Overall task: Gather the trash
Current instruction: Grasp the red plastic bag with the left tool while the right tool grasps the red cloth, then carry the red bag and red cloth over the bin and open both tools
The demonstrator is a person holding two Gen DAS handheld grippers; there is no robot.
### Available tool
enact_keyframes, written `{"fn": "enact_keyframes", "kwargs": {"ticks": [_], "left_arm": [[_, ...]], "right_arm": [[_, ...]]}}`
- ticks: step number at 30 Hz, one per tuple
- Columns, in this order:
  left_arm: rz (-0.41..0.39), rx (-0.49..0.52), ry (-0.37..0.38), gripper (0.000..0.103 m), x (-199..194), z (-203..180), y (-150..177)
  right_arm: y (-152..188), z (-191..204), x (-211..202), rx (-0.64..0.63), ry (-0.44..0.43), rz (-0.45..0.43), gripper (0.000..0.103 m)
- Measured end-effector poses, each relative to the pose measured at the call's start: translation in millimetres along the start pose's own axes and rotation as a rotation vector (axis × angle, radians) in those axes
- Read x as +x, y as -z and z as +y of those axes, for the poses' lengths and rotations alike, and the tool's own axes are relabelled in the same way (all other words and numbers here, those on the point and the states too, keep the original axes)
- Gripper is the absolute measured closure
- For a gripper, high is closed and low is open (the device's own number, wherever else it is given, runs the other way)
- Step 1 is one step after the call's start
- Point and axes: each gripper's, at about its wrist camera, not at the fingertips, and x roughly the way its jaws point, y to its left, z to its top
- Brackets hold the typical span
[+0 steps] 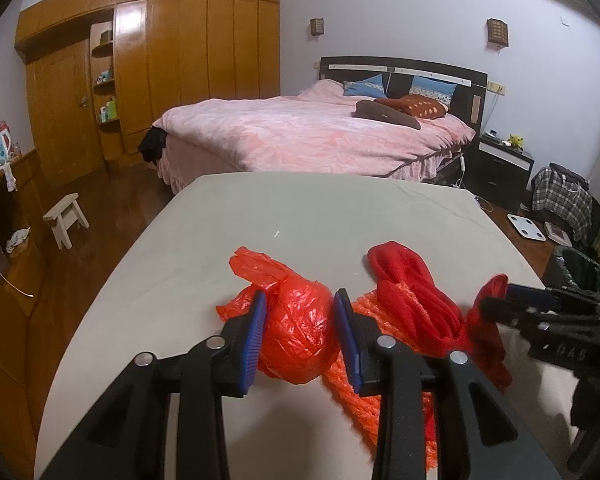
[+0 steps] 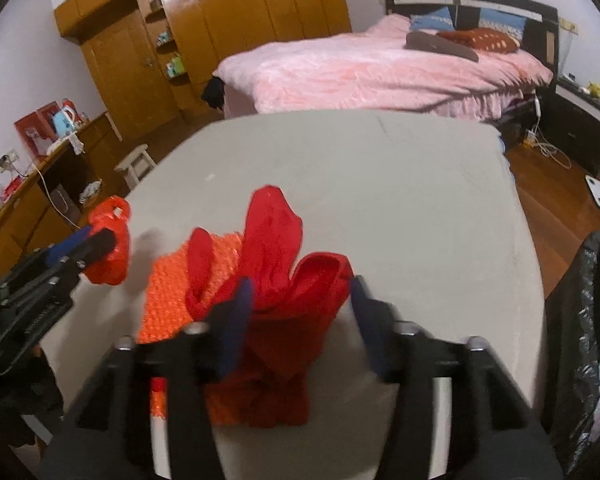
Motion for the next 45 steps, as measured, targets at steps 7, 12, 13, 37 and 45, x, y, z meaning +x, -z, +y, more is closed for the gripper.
{"fn": "enact_keyframes", "kwargs": {"ticks": [7,12,13,37,45], "left_arm": [[0.004,-0.004,-0.003,0.068,2.1,-1.0,0.5],[0.004,-0.004,-0.002,0.068,2.0,-1.4,0.4],[0.002,-0.004,0.000,0.068,1.8,-2.0,0.3],[-0.068,0.041,0.080,0.068,-48.3,-42.4,-32.7],[-0.089,0.058,0.118,0.068,-62.7,-65.4,-49.3]], "right_arm": [[7.3,-6.7,24.4,0.021,-0.001,0.078,0.060],[7.6,-3.7,14.6,-0.003,-0.061,0.050,0.098],[6.7,-3.8,12.4,0.004,-0.069,0.038,0.098],[-39.9,-5.7,-96.3,-0.003,-0.077,-0.178,0.099],[-45.4,-15.8,-126.7,-0.003,-0.049,-0.226,0.099]]}}
